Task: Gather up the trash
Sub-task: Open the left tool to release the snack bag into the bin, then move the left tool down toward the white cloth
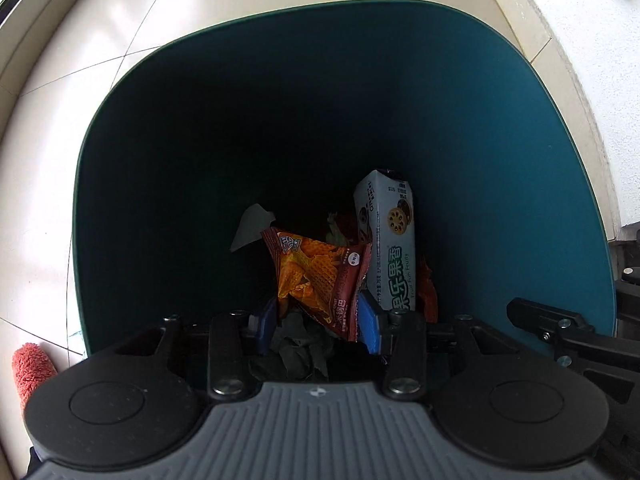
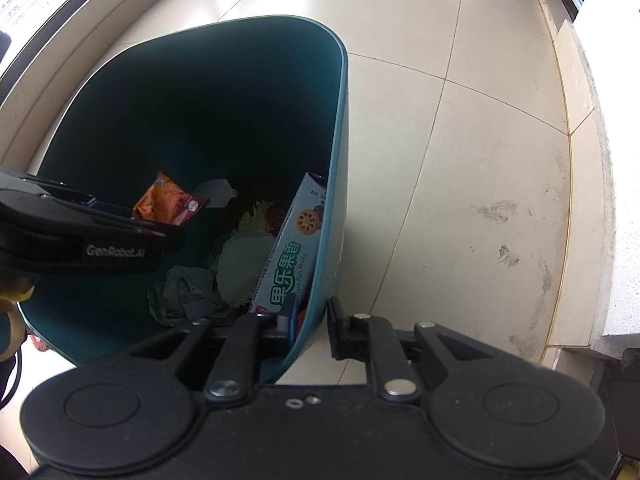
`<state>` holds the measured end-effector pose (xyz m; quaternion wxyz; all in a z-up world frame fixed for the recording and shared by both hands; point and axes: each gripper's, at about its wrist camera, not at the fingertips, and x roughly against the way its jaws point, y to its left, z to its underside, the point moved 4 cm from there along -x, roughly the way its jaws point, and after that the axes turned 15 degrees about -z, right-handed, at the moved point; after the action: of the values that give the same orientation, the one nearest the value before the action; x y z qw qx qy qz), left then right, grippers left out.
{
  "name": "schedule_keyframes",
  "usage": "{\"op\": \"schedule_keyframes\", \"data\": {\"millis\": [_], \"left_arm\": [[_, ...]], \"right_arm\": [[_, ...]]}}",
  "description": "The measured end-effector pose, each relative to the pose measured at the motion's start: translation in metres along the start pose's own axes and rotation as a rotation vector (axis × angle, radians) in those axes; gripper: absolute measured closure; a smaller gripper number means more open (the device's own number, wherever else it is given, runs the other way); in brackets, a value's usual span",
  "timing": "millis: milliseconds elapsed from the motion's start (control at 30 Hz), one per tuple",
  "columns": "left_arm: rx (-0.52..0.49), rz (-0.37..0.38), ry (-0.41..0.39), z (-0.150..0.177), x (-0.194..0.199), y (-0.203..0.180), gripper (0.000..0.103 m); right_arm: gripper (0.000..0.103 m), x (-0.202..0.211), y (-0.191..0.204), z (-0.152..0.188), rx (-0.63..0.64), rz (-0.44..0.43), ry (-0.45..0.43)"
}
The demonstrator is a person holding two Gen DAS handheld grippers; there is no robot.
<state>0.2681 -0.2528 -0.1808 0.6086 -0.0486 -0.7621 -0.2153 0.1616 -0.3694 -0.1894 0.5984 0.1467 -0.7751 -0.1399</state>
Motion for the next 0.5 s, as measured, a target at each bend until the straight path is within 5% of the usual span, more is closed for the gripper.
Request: {"op": "schedule_keyframes", "data": {"millis": [167,233,500], "left_arm": [[0.0,0.04,-0.009,0.007,0.0,0.0,0.049],[0.011,0.054,-0.02,0.01,0.004,0.002,0.035],[0.032,0.092,-0.076,0.017,0.024,0.013,0.034]], "right_arm": [[0.089,0.0,0.0,0.0,-0.001,0.0,0.0],[0.088,0.0,0.0,0.0,0.0,0.0,0.0],[0.088,0.0,0.0,0.0,0.001,0.001,0.0]]}}
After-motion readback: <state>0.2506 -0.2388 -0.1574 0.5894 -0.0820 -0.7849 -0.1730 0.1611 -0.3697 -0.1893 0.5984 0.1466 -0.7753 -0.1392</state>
